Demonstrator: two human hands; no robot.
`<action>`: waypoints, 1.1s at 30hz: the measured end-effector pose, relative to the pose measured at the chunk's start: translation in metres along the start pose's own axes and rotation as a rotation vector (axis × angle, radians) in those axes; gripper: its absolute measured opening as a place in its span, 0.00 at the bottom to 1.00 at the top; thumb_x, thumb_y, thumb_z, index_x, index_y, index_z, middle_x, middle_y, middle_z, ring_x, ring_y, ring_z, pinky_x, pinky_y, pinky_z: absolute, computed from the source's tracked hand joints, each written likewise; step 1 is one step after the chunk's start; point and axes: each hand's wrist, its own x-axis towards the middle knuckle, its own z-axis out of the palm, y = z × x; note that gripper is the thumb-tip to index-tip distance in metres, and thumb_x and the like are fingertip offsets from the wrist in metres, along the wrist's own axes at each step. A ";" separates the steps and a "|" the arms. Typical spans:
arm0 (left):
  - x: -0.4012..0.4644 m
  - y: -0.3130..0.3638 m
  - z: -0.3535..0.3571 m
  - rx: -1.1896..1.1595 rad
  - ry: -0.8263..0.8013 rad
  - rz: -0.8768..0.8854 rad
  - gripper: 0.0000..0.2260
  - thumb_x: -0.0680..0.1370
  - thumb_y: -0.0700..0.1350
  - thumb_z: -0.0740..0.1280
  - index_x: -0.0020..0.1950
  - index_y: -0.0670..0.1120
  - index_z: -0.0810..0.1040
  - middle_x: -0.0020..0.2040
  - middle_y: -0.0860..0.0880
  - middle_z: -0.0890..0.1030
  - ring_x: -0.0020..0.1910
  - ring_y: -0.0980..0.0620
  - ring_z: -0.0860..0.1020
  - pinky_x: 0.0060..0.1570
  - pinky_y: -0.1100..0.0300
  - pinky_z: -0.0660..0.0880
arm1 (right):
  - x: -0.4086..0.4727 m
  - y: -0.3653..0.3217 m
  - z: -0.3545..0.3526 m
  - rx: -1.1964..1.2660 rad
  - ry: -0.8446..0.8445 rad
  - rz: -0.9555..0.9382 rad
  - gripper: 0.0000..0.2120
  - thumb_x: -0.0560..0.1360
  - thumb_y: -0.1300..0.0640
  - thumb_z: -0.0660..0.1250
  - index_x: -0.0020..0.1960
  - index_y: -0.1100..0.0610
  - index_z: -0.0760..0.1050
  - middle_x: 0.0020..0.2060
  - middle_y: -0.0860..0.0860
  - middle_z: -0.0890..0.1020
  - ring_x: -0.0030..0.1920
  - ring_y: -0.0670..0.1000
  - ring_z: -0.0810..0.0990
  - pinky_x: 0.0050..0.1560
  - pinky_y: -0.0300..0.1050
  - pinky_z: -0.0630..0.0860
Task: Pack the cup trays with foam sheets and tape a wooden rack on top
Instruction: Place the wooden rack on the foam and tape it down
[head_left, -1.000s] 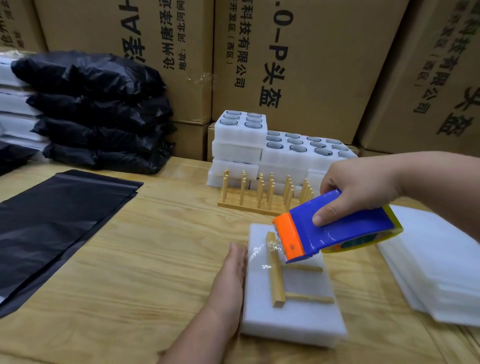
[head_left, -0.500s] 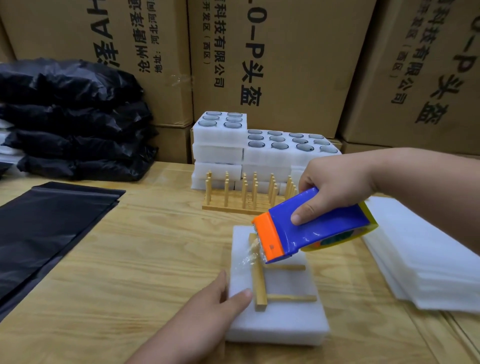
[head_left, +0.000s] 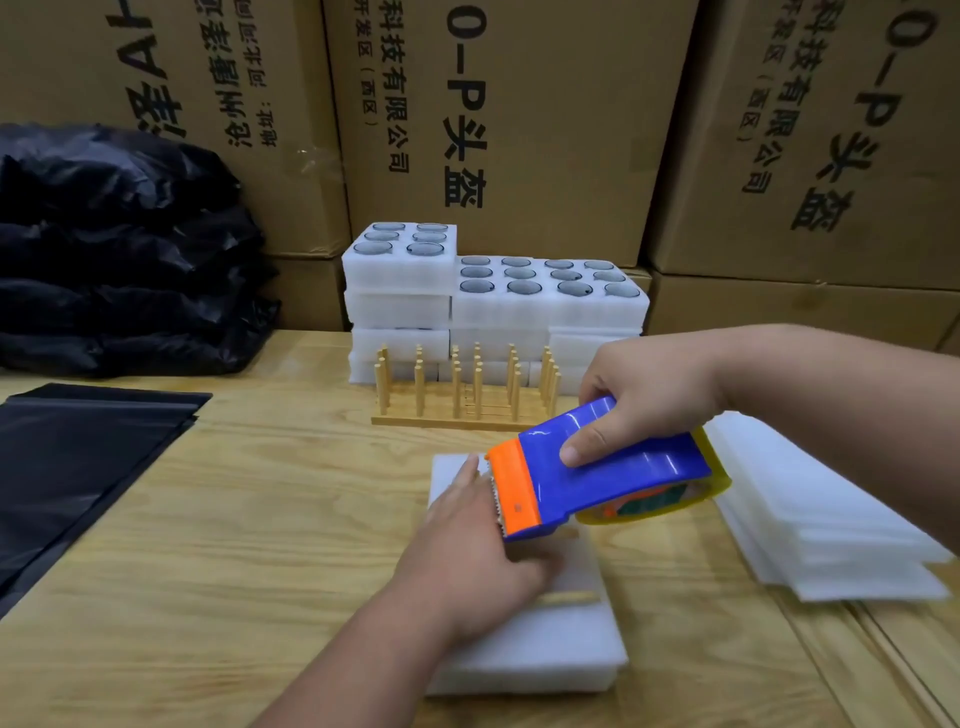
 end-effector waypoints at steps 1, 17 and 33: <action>0.002 0.000 0.000 0.024 -0.022 0.005 0.27 0.68 0.59 0.66 0.64 0.74 0.60 0.71 0.62 0.70 0.79 0.52 0.59 0.77 0.51 0.62 | 0.000 0.006 0.003 0.023 0.000 0.000 0.28 0.63 0.25 0.71 0.40 0.51 0.81 0.32 0.42 0.85 0.31 0.41 0.82 0.31 0.36 0.73; 0.007 -0.008 0.007 0.372 -0.180 -0.148 0.49 0.72 0.76 0.60 0.84 0.53 0.44 0.84 0.57 0.42 0.80 0.59 0.34 0.79 0.56 0.43 | -0.036 0.100 0.004 0.270 -0.030 0.045 0.31 0.56 0.26 0.74 0.41 0.53 0.84 0.38 0.53 0.87 0.38 0.52 0.86 0.38 0.45 0.79; 0.032 0.021 0.047 0.645 -0.265 -0.096 0.48 0.67 0.68 0.60 0.83 0.56 0.45 0.84 0.54 0.43 0.83 0.51 0.41 0.72 0.32 0.29 | -0.043 0.085 0.022 0.211 -0.051 0.088 0.28 0.63 0.30 0.76 0.44 0.55 0.82 0.36 0.48 0.87 0.39 0.48 0.87 0.47 0.50 0.83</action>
